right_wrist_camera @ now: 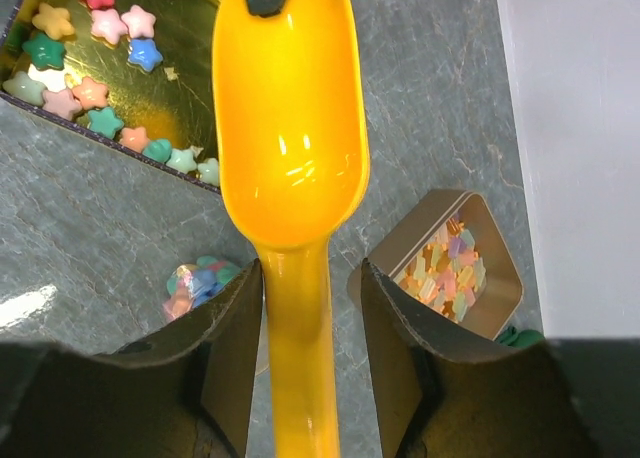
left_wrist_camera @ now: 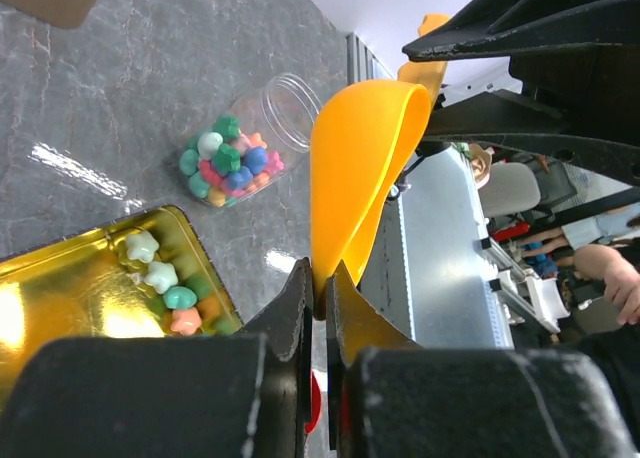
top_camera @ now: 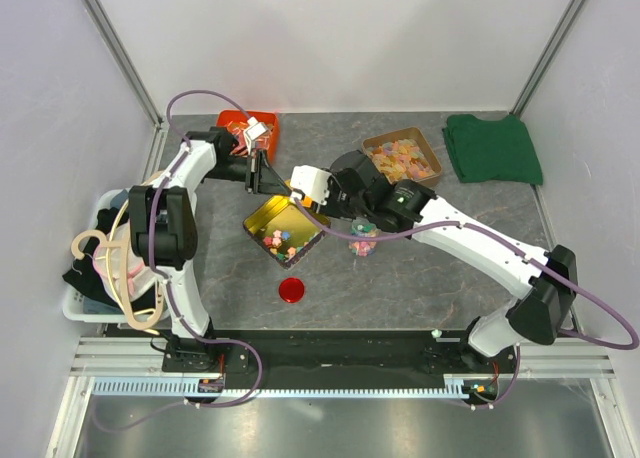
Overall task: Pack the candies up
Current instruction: Adjust the spatula.
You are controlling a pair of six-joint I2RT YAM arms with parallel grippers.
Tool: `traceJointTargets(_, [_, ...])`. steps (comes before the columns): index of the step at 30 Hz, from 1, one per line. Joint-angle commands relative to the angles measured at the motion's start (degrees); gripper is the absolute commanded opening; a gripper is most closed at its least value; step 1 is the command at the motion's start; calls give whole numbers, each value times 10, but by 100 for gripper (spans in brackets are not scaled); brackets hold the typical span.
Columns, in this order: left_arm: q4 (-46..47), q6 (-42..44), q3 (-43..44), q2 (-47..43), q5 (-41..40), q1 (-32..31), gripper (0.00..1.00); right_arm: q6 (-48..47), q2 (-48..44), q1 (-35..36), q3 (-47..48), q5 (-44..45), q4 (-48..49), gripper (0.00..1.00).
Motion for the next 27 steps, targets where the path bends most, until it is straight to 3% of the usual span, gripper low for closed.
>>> traceJointTargets(1, [-211, 212, 65, 41, 40, 2, 2, -1, -35, -11, -9, -28, 40, 50])
traceJointTargets(19, [-211, 144, 104, 22, 57, 10, 2, -60, -72, -7, -94, -97, 71, 53])
traceJointTargets(27, [-211, 137, 93, 13, 65, 9, 2, -73, -54, -1, -131, -25, 157, 53])
